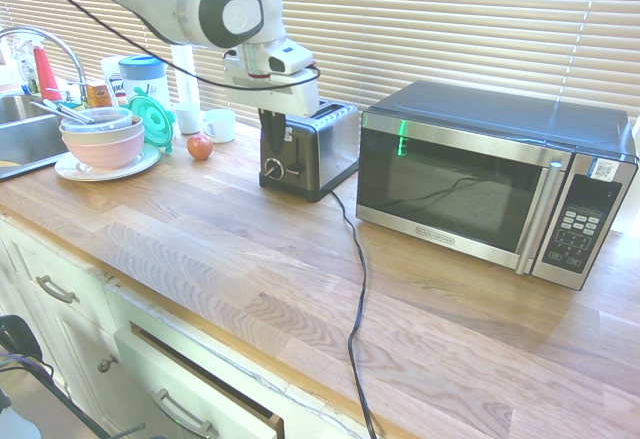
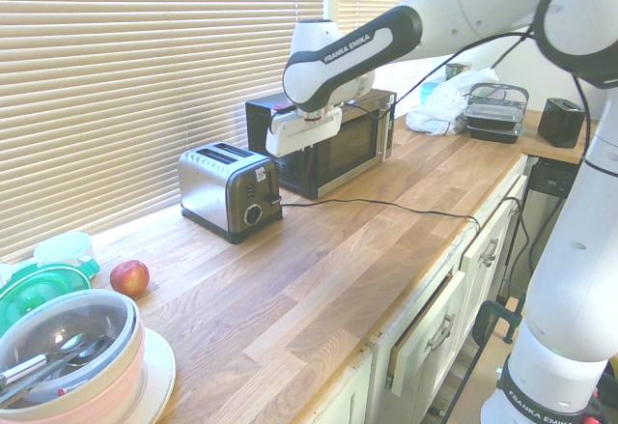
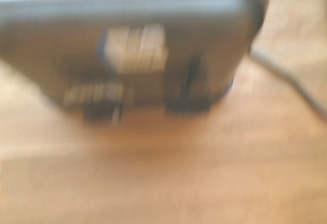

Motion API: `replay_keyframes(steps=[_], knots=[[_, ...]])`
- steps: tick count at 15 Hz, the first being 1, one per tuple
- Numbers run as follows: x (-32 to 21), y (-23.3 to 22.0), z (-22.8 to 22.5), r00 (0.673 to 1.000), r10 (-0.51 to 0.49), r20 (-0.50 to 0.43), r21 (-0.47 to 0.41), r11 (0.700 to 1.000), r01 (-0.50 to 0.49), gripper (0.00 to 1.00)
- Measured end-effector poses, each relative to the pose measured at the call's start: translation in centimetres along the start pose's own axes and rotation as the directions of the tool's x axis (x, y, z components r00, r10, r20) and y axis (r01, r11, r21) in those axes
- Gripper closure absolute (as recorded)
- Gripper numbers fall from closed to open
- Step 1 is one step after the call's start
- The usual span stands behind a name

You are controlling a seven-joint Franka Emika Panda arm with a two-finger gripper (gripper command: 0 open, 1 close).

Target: Press the toaster

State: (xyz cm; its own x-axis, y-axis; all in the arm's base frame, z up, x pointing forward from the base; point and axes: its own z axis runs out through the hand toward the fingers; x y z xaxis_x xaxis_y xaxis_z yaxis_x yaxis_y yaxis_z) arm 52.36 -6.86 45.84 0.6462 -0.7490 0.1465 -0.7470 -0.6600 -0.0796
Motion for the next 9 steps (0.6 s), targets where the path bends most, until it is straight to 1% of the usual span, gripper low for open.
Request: replay_keyframes(steps=[4,6,9], knots=[[-6.4,0.1,3.0,0.997,-0.073,-0.001,-0.045,0.996,0.073,1.00],[-7.9,1.1,4.2,0.997,-0.081,0.007,-0.052,0.995,0.081,1.00],[-8.5,1.9,4.4,0.997,-0.079,0.009,-0.054,0.995,0.079,1.00]])
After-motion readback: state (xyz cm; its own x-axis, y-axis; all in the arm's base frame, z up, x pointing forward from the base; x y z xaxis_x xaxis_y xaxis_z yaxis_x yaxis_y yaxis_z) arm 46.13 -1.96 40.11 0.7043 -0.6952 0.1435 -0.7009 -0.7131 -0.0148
